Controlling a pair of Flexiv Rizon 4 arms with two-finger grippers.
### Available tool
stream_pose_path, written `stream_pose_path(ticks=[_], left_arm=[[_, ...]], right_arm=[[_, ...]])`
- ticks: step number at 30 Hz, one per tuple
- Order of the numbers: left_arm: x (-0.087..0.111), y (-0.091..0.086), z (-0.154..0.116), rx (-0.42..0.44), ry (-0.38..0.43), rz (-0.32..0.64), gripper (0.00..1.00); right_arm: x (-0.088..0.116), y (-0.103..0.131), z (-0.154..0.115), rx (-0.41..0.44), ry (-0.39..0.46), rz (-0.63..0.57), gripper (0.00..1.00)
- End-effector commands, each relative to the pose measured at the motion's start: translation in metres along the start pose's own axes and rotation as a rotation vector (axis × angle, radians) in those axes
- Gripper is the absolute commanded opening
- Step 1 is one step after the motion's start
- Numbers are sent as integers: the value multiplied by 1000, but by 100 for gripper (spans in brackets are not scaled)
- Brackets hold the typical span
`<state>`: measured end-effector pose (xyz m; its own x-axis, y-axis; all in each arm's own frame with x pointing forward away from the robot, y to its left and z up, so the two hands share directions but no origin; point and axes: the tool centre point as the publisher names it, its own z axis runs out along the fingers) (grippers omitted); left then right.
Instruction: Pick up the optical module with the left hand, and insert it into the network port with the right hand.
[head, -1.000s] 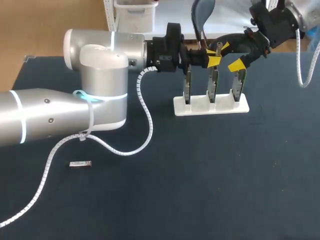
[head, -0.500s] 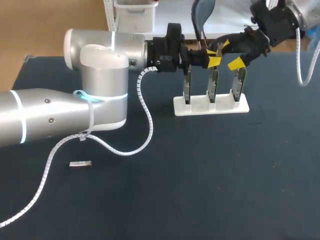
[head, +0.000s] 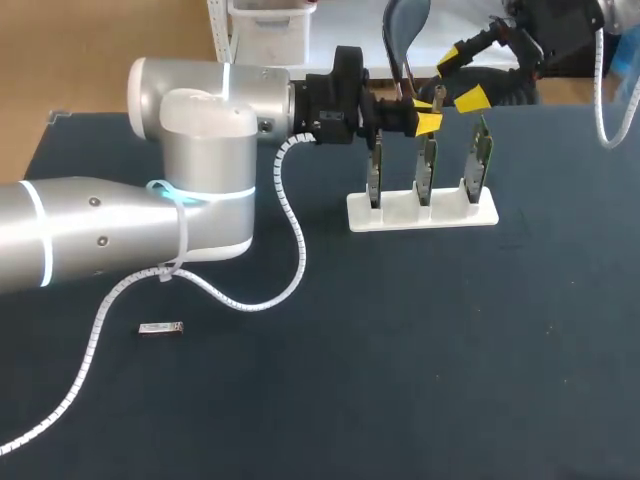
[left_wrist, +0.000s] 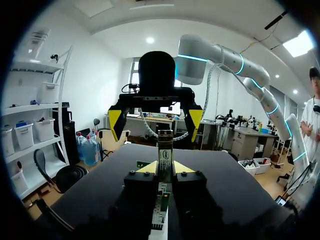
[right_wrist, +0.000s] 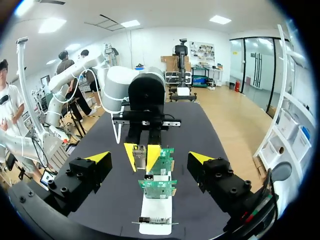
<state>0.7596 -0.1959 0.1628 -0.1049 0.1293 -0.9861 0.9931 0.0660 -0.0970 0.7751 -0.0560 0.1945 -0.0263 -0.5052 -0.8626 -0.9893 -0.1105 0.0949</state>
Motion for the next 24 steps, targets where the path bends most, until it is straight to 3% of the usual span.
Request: stream_pose_path(ticks=[1, 24], left_arm=[[0, 0, 0, -1, 2, 0, 0], [0, 0, 0, -1, 2, 0, 0]], right_arm=[[-4, 8, 3, 15, 4, -9, 100], [-7, 9, 12, 36, 12, 34, 100]])
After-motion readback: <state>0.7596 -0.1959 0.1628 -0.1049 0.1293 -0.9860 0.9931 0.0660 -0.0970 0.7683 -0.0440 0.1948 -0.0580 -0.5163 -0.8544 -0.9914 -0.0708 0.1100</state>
